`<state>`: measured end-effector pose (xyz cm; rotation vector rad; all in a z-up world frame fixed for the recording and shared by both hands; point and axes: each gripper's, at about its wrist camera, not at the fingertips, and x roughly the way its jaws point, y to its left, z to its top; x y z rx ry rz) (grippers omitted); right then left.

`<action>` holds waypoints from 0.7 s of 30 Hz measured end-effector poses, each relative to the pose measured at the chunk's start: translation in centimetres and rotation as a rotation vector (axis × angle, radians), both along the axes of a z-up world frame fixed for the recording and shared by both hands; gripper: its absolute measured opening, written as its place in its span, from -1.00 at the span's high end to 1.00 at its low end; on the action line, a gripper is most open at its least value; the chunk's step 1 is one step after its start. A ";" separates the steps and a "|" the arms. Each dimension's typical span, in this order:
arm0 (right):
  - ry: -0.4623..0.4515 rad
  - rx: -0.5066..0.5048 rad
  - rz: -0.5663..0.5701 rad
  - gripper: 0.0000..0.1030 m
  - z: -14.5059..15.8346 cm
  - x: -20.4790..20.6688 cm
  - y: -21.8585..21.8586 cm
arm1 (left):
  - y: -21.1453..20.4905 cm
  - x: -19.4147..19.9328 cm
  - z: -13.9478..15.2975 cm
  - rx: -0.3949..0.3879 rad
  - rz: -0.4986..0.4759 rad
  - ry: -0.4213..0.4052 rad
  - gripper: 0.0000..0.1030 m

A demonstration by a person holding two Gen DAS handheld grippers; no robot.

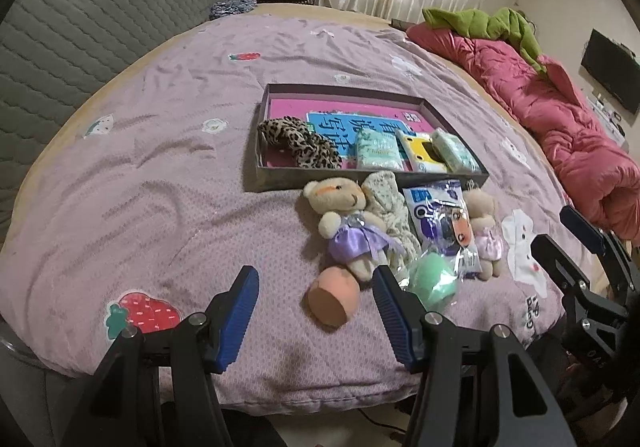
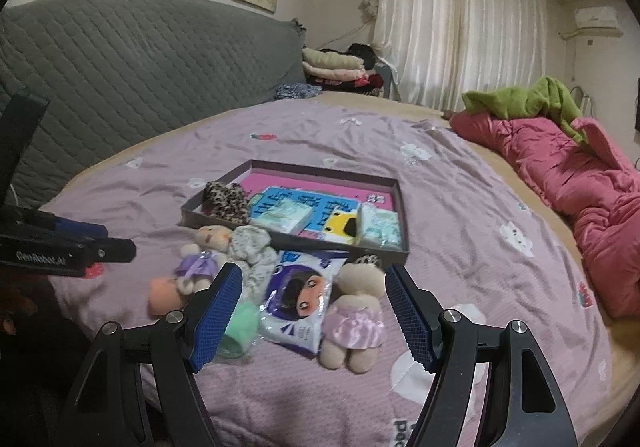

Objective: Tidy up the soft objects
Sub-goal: 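Reach the left gripper to the peach sponge while the right reaches the bagged green cup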

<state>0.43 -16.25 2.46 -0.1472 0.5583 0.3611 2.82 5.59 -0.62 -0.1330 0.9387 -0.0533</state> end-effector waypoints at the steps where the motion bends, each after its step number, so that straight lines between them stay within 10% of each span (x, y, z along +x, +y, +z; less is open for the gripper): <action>1: 0.007 0.007 0.005 -0.46 0.0 0.0 0.1 | 0.0 -0.1 -0.1 0.001 -0.004 0.001 -0.14; 21: 0.181 -0.010 0.064 -0.46 -3.9 0.6 3.1 | -0.4 0.2 -3.4 -0.020 -0.041 0.075 -0.14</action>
